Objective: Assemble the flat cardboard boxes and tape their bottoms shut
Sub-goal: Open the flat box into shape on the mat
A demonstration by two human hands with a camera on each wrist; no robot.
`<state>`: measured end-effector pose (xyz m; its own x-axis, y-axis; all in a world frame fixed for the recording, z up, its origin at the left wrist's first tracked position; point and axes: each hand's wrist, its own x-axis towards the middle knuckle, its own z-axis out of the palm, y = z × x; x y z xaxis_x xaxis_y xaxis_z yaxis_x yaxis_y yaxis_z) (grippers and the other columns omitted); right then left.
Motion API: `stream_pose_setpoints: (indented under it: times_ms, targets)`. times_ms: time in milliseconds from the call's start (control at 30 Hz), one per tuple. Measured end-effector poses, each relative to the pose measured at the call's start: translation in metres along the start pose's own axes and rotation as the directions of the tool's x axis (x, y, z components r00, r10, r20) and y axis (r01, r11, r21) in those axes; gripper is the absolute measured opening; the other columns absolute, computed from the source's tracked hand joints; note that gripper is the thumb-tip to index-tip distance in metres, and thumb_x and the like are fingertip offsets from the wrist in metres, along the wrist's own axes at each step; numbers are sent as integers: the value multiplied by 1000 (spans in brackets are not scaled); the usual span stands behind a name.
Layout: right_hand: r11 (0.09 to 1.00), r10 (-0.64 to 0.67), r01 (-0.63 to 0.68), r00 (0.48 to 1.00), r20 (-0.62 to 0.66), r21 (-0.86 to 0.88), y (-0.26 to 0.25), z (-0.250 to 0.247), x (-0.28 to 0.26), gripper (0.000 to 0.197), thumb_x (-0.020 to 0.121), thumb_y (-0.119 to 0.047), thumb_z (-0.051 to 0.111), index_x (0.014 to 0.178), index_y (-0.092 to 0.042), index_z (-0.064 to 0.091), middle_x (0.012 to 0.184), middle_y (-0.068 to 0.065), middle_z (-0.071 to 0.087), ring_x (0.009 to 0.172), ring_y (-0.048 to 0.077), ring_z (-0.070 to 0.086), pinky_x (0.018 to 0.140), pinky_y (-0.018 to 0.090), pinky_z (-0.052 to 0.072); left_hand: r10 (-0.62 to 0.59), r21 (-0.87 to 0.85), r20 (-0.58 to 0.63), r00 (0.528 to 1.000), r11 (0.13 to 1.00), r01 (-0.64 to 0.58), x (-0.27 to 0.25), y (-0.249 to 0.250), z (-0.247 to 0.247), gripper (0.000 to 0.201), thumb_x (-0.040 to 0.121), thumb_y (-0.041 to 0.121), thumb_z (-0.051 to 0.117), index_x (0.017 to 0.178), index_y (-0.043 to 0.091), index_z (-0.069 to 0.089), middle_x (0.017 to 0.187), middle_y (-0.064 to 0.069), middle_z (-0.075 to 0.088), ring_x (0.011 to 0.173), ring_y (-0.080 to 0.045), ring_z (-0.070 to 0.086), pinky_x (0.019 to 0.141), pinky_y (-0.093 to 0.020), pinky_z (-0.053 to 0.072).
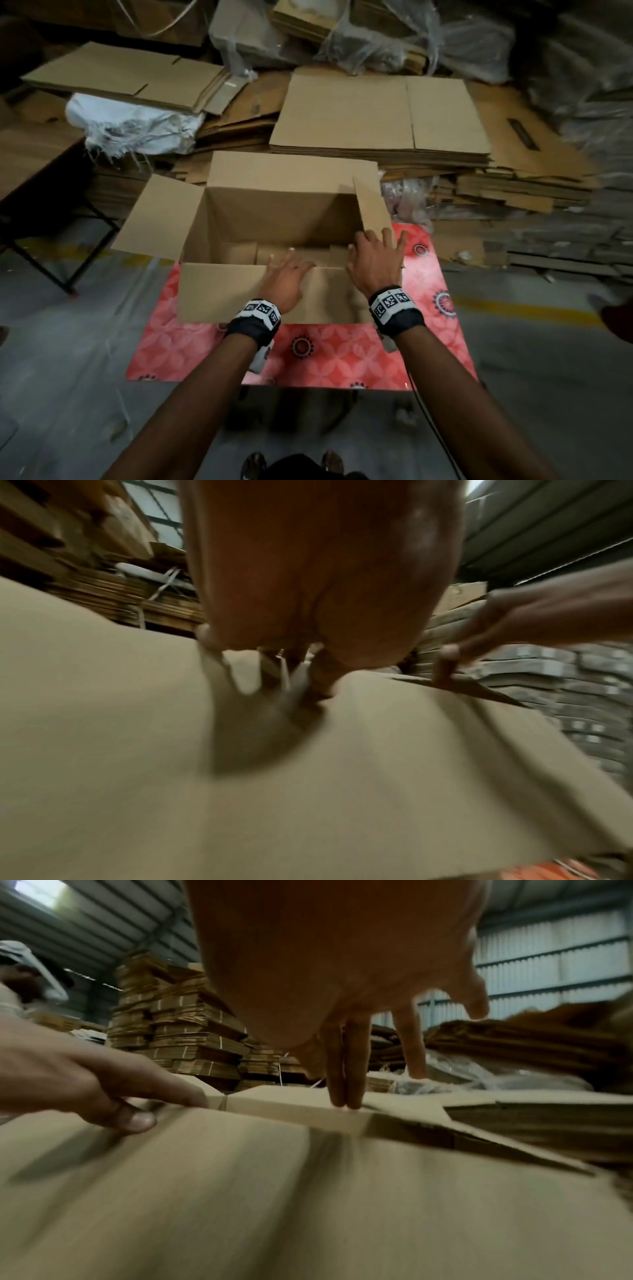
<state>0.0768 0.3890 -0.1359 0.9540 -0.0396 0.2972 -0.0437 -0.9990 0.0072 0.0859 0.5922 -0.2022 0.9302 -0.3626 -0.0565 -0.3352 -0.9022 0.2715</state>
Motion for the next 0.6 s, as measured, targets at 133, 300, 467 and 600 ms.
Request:
stream_pose_setpoints:
  times_ms: [133,300,467,600]
  targets:
    - [985,174,-173,977,-123,13,23,-6,-1,43,81,-37,62,120,-19,58,123,3,63,129,38,45,116,66,18,32,-120,6,999,992,-31,7,21,10,69,90,20,53,154,38,37,161,11,36,155,-15,19,116,-67,-12]
    - [895,434,-444,890,138,45,52,32,-25,78,88,-57,54,147,-7,45,156,8,42,153,44,12,119,69,5,-1,-177,-30,1000,984,-4,11,17,20,56,97,44,53,152,43,40,161,15,36,154,-14,19,117,-64,-17]
    - [818,436,-537,812,388,206,59,63,-43,101,87,-79,47,161,-17,18,169,-2,17,152,52,1,112,78,-4,-10,-181,-36,999,984,4,8,15,25,69,85,60,50,151,45,39,160,18,35,155,-12,17,117,-61,-19]
    - [787,429,-546,820,379,289,59,63,-43,100,85,-75,56,158,-16,23,166,0,23,151,49,13,115,77,7,-3,-150,5,1000,989,3,4,19,15,93,69,75,61,153,46,33,164,18,29,155,-9,10,118,-62,-17]
